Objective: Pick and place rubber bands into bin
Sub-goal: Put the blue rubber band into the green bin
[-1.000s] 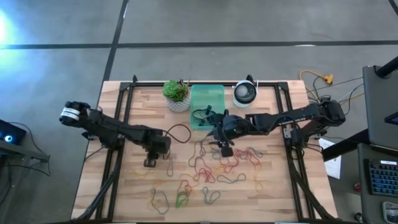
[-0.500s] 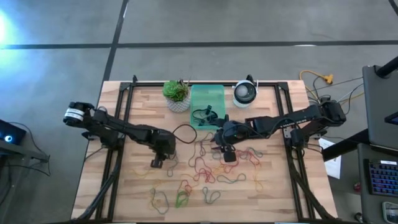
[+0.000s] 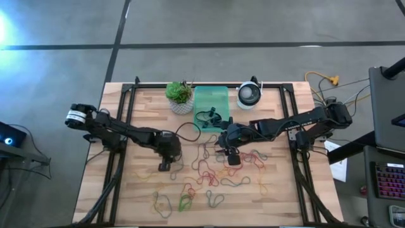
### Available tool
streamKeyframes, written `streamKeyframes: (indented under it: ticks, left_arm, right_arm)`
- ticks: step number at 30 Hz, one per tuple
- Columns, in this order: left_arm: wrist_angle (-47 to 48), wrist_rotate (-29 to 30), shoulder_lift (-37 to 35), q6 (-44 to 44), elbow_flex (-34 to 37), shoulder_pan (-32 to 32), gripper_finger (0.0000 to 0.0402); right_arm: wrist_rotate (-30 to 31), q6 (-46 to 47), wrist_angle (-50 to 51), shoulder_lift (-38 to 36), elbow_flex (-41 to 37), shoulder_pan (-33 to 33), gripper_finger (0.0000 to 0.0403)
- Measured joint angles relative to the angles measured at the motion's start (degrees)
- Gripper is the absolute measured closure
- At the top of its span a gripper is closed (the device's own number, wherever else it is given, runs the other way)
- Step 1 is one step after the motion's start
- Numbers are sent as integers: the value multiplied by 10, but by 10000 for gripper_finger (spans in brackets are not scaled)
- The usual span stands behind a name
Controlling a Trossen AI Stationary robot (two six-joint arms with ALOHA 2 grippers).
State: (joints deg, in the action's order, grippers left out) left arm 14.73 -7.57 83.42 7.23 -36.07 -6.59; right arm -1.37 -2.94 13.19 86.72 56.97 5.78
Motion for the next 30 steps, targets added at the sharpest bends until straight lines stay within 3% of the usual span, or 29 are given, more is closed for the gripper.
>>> streamKeyframes:
  ticks: [7,13,17,22,30]
  left_arm:
    - [-48,-2,25,14,1,0,281]
    - [-122,-21,116,15,-1,0,282]
    - [-154,-21,160,13,-6,0,314]
    - [-148,-8,156,-3,-10,0,390]
    - [-138,53,82,-34,-8,-6,401]
  right_arm:
    - [0,5,1,0,-1,0,252]
    - [0,11,2,0,-10,3,252]
    - [0,17,3,0,-16,6,252]
    - [0,19,3,0,-21,6,253]
    - [0,17,3,0,-21,6,253]
